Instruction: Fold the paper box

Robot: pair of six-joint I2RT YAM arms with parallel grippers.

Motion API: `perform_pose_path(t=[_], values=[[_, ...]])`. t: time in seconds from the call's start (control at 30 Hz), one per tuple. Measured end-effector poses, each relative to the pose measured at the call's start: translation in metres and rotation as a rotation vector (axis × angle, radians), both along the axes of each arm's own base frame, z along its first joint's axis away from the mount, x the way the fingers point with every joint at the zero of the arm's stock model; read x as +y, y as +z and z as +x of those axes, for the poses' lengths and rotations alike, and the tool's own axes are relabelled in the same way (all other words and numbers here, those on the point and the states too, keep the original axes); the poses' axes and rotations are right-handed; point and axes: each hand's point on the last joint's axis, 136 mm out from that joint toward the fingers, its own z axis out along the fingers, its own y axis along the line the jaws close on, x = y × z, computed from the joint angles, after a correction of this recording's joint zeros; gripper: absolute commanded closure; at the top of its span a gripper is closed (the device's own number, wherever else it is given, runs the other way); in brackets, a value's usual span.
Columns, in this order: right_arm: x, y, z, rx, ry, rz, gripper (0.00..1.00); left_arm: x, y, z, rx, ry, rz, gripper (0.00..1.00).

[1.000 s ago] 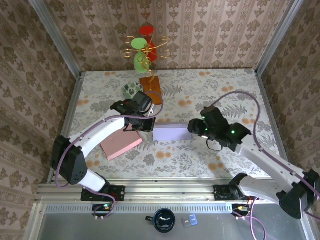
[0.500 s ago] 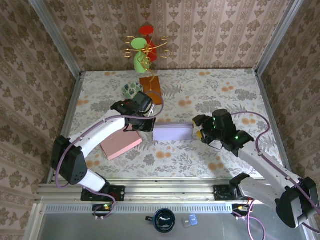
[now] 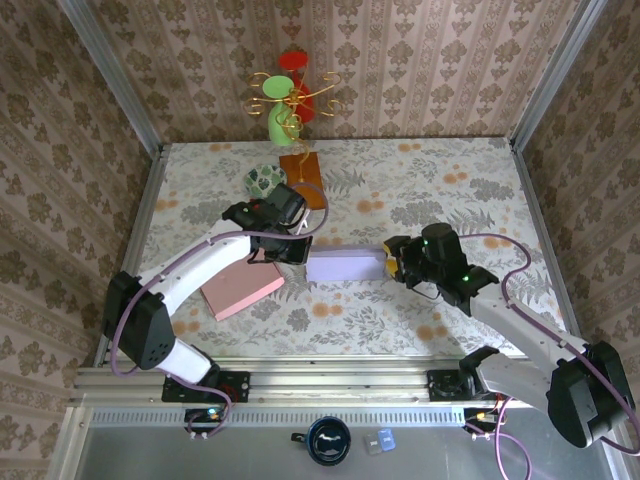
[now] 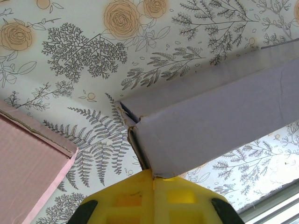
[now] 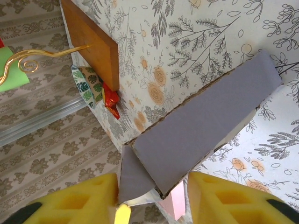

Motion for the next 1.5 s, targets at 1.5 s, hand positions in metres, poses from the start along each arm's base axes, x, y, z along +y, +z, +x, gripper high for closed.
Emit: perform_pose_path(t=[1.5], values=[[-0.001, -0.008, 0.004, -0.008, 0.024, -0.048, 0.75, 0.010, 0.006, 0.019, 0.200, 0.446, -0.389, 0.68]])
